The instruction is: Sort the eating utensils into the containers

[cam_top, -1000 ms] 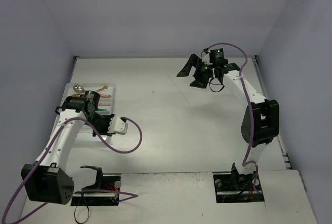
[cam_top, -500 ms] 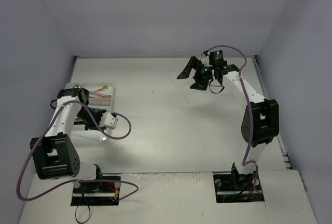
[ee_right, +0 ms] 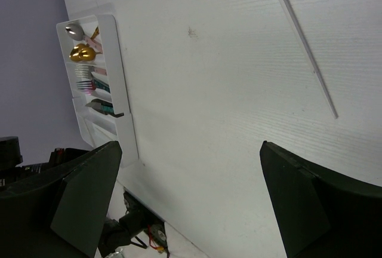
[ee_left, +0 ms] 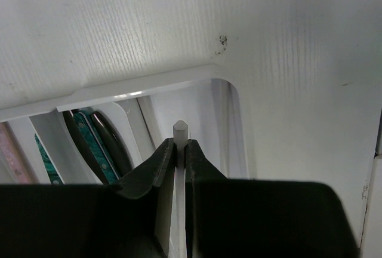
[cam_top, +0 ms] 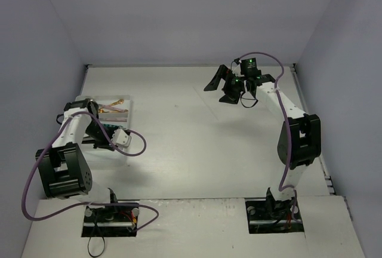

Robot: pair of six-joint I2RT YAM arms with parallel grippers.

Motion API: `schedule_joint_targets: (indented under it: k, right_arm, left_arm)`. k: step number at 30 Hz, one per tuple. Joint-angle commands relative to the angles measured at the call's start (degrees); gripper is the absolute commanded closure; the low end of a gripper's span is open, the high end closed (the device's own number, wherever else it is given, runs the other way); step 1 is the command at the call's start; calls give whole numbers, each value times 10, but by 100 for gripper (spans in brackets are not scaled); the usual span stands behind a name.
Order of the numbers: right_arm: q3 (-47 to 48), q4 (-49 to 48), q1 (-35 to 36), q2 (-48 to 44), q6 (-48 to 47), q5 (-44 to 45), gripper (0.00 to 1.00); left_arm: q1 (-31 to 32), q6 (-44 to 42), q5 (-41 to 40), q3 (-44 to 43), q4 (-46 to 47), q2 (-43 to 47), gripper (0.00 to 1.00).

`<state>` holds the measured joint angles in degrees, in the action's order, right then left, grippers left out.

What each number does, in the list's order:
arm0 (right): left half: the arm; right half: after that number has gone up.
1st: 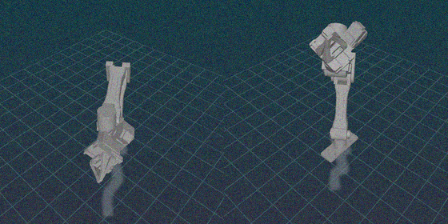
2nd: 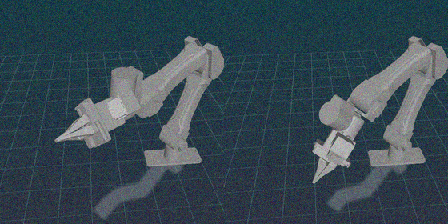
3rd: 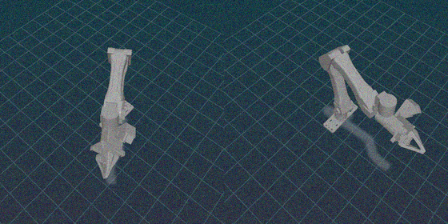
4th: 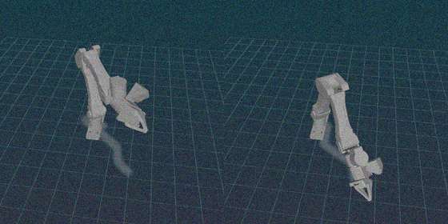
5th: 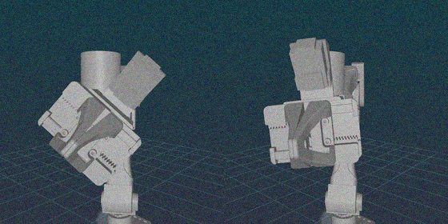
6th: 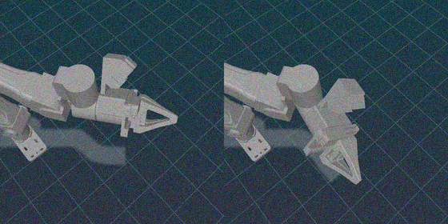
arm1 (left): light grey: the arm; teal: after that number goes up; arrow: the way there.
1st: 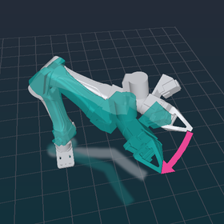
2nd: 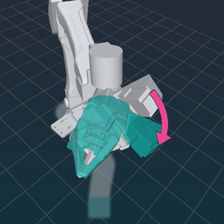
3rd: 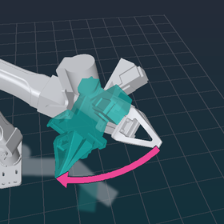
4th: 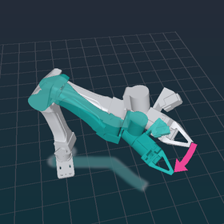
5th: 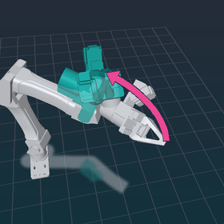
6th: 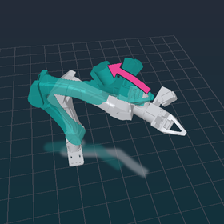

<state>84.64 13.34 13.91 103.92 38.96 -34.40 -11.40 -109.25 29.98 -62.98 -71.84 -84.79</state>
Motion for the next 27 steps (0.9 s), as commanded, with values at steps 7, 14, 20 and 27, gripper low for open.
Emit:
schedule_joint_targets:
  k: [7,14,20,27]
  right_arm:
    - [8,-16,3,-13,-11,4,0]
    - [1,-15,3,-16,-18,9,0]
    - [3,-14,3,-13,-19,6,0]
    - [5,-13,5,-11,-24,5,0]
  left_arm:
    - [-22,-9,-9,-14,-10,-25,100]
    - [-22,18,-33,-11,-5,-39,100]
    - [-22,84,-46,-22,13,-64,100]
    - [-22,128,-51,-47,14,-92,92]
